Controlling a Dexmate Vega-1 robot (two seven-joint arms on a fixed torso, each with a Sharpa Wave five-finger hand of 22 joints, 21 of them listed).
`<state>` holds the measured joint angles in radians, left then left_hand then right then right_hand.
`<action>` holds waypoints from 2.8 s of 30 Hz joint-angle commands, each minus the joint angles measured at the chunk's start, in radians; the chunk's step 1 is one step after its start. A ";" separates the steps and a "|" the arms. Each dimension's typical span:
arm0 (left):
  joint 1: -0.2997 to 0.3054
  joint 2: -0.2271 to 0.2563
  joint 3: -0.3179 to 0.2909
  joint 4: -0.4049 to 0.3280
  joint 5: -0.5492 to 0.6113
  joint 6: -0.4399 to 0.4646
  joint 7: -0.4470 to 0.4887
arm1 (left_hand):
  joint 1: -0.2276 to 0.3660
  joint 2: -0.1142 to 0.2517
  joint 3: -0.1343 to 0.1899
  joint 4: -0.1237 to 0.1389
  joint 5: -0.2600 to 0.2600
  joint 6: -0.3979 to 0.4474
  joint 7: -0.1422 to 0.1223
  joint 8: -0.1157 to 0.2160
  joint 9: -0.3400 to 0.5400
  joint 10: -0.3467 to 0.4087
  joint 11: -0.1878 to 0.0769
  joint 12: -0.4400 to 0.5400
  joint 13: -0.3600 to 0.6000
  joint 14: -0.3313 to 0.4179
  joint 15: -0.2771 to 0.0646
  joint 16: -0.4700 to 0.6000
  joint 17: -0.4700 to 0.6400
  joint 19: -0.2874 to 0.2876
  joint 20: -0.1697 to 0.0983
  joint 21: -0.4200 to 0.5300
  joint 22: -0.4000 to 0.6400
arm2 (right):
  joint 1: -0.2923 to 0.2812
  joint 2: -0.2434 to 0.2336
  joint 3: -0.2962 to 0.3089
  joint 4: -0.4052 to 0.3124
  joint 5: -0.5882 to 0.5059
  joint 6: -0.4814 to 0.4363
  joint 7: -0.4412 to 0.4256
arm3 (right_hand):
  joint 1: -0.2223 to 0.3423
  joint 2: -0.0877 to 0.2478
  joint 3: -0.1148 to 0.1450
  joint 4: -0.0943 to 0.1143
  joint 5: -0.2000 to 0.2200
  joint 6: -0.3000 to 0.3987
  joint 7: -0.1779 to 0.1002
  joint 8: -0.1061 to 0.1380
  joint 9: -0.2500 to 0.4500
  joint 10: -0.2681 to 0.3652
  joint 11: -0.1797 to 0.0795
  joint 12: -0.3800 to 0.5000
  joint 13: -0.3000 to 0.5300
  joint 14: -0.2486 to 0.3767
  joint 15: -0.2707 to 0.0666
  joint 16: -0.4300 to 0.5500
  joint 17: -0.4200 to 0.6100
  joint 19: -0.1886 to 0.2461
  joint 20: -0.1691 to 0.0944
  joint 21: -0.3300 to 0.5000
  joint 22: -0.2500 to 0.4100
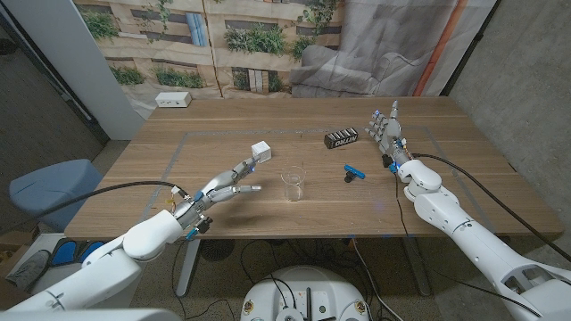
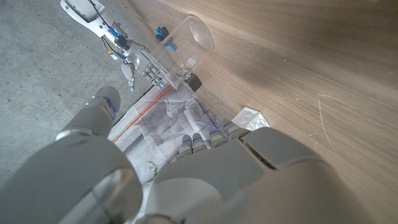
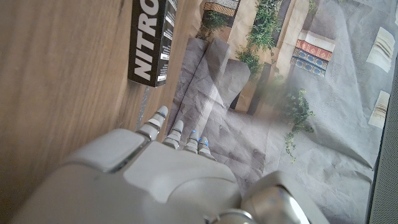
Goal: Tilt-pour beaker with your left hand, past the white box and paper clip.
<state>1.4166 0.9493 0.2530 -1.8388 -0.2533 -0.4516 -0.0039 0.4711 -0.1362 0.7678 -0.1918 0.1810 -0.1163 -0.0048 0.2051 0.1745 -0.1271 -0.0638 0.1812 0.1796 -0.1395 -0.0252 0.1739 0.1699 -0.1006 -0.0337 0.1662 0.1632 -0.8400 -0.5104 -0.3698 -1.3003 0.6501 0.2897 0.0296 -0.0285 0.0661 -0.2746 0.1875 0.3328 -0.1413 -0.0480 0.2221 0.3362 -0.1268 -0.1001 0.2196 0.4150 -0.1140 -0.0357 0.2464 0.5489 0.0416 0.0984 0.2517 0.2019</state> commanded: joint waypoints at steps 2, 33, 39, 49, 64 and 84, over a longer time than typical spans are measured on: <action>0.068 -0.045 0.011 -0.045 0.062 0.069 0.109 | 0.013 -0.011 -0.004 0.003 0.004 -0.007 0.011 0.003 0.006 -0.009 0.016 0.005 0.004 -0.016 0.007 0.001 0.003 -0.021 -0.077 0.002 0.003 | 0.000 0.000 0.000 -0.001 0.000 0.000 0.000 | 0.007 0.086 -0.006 0.001 0.006 -0.005 -0.001 0.005 0.001 -0.009 0.003 0.006 0.005 -0.005 -0.020 0.003 0.006 0.001 0.006 0.007 0.005; 0.034 -0.183 0.113 -0.064 0.137 0.119 0.234 | 0.038 -0.027 -0.016 0.004 0.003 0.018 0.015 0.020 0.006 0.030 0.009 0.019 0.005 0.020 0.000 0.016 0.003 -0.013 -0.078 0.017 0.002 | 0.001 0.001 0.000 0.001 0.000 0.001 0.001 | 0.007 0.086 -0.006 0.001 0.006 -0.005 -0.001 0.005 0.001 -0.009 0.003 0.006 0.005 -0.005 -0.020 0.003 0.006 0.001 0.006 0.007 0.005; 0.012 -0.223 0.140 -0.031 0.151 0.115 0.261 | 0.044 -0.028 -0.018 0.004 0.003 0.030 0.017 0.025 0.006 0.039 0.006 0.022 0.005 0.027 -0.004 0.016 0.003 -0.009 -0.077 0.018 0.002 | 0.001 0.001 0.000 0.002 0.000 0.001 0.001 | 0.007 0.086 -0.006 0.001 0.006 -0.005 -0.001 0.005 0.001 -0.009 0.003 0.006 0.005 -0.005 -0.020 0.003 0.006 0.001 0.006 0.007 0.005; -0.013 -0.254 0.164 -0.002 0.175 0.113 0.293 | 0.055 -0.028 -0.021 0.004 0.003 0.046 0.017 0.031 0.006 0.055 0.005 0.024 0.005 0.045 -0.013 0.019 0.002 -0.008 -0.066 0.017 0.002 | 0.001 0.001 0.000 0.002 0.000 0.001 0.001 | 0.007 0.086 -0.006 0.001 0.006 -0.005 -0.001 0.005 0.001 -0.009 0.003 0.006 0.005 -0.005 -0.020 0.003 0.006 0.001 0.006 0.007 0.005; -0.060 -0.303 0.206 0.025 0.219 0.121 0.332 | 0.078 -0.027 -0.024 0.004 0.001 0.069 0.021 0.040 0.006 0.083 -0.003 0.027 0.004 0.078 -0.019 0.021 0.001 0.012 -0.054 0.021 0.002 | 0.001 0.001 0.000 0.001 0.000 0.001 0.001 | 0.007 0.086 -0.006 0.001 0.006 -0.005 -0.001 0.005 0.001 -0.009 0.003 0.006 0.005 -0.005 -0.020 0.003 0.006 0.001 0.006 0.007 0.005; -0.121 -0.331 0.239 0.060 0.237 0.144 0.341 | 0.111 -0.020 -0.023 0.004 -0.003 0.083 0.031 0.044 0.006 0.110 0.005 0.028 0.005 0.116 -0.011 0.022 0.001 0.024 -0.032 0.021 0.002 | 0.000 0.000 0.000 0.000 0.000 0.000 0.001 | 0.007 0.086 -0.006 0.001 0.006 -0.005 -0.001 0.005 0.001 -0.009 0.003 0.006 0.005 -0.005 -0.020 0.003 0.006 0.001 0.006 0.007 0.005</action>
<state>1.3320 0.6305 0.4652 -1.7948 -0.0246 -0.3252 0.3481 0.5699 -0.1584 0.7466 -0.1904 0.1816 -0.0390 0.0252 0.2445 0.1767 -0.0217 -0.0591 0.2003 0.1794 -0.0337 -0.0306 0.1927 0.1674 -0.0804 -0.0355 0.1820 0.1632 -0.8397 -0.5098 -0.3701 -1.2987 0.6500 0.2908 0.0304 -0.0285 0.0661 -0.2746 0.1875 0.3328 -0.1413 -0.0480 0.2221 0.3362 -0.1268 -0.1001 0.2196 0.4149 -0.1140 -0.0357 0.2464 0.5489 0.0416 0.0983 0.2517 0.2018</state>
